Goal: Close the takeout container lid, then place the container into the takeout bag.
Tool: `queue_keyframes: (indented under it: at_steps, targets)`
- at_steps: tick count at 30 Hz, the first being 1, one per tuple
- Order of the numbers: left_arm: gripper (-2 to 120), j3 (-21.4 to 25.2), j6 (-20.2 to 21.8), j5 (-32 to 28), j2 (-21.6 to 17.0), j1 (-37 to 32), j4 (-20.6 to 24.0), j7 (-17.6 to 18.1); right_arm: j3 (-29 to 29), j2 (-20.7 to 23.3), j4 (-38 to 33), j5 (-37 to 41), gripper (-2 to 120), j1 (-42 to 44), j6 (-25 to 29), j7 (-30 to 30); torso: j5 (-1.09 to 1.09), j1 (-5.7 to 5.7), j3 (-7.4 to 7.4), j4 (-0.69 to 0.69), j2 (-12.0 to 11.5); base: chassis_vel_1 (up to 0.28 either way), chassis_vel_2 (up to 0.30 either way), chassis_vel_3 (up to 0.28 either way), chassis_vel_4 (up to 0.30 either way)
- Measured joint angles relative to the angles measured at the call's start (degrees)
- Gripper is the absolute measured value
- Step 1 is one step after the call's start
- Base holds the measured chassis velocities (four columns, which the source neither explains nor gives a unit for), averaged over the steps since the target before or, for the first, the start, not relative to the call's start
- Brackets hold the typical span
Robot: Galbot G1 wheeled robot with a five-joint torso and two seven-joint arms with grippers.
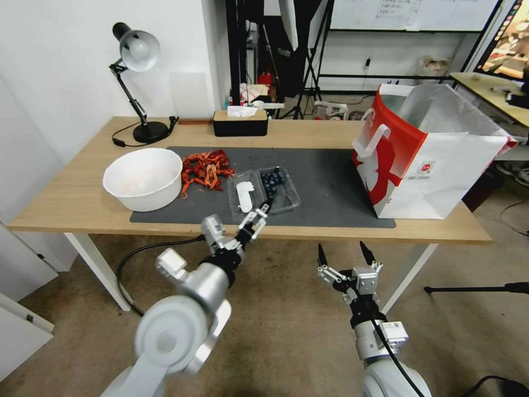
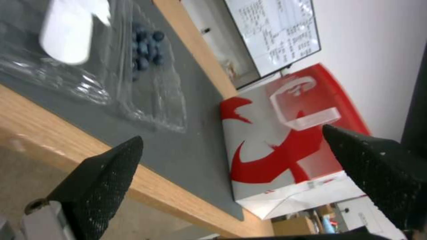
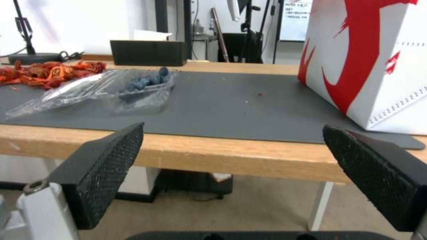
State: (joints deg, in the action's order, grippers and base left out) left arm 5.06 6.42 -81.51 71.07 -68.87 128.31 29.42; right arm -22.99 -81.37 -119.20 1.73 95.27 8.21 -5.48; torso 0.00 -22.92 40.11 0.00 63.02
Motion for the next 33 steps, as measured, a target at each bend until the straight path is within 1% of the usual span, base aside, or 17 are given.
queue_keyframes:
  at_steps: [1, 4, 5, 8, 9, 13, 19, 33]
  targets:
    - [100, 0.00, 0.00, 0.00, 0.00, 0.00, 0.00, 0.00, 0.00, 0.00, 0.00, 0.00, 100, 0.00, 0.00, 0.00, 0.00, 0.00, 0.00, 0.00, 0.00, 0.000, 0.000, 0.000, 0.000]
    - [100, -3.45, -0.91, -0.23, 0.87, 5.29, -4.53, 1.40, -0.02, -0.56, -0.02, -0.96, 100, 0.39, 0.09, -0.01, 0.00, 0.00, 0.00, -0.01, 0.00, 0.000, 0.000, 0.000, 0.000]
    - [100, -3.45, -0.91, -0.23, 0.87, 5.29, -4.53, 1.40, -0.02, -0.56, -0.02, -0.96, 100, 0.39, 0.09, -0.01, 0.00, 0.00, 0.00, -0.01, 0.00, 0.000, 0.000, 0.000, 0.000]
    - [100, -5.36, -1.51, -0.08, 1.44, 8.19, -7.33, 2.57, 0.06, -1.08, 0.03, -1.80, 100, 0.80, 0.35, -0.01, 0.00, 0.00, 0.00, 0.00, 0.00, 0.000, 0.000, 0.000, 0.000]
    - [100, -5.36, -1.51, -0.08, 1.44, 8.19, -7.33, 2.57, 0.06, -1.08, 0.03, -1.80, 100, 0.80, 0.35, -0.01, 0.00, 0.00, 0.00, 0.00, 0.00, 0.000, 0.000, 0.000, 0.000]
    - [100, -6.12, -2.04, 0.37, 2.22, 10.95, -10.95, 4.03, 0.16, -1.85, 0.21, -2.70, 100, 1.30, 0.90, 0.03, 0.00, 0.00, 0.00, 0.00, 0.00, 0.000, 0.000, 0.000, 0.000]
    - [100, -6.16, -2.35, 0.56, 2.48, 12.45, -12.97, 5.03, 0.09, -2.18, 0.38, -3.08, 100, 1.35, 1.20, 0.04, 0.00, 0.00, 0.00, 0.00, 0.00, 0.000, 0.000, 0.000, 0.000]
    - [100, -6.23, -2.17, 0.45, 2.58, 13.00, -15.17, 6.06, 0.22, -2.73, 0.91, -3.55, 100, 1.08, 1.48, 0.09, 0.00, 0.01, 0.00, 0.00, 0.00, 0.000, 0.000, 0.000, 0.000]
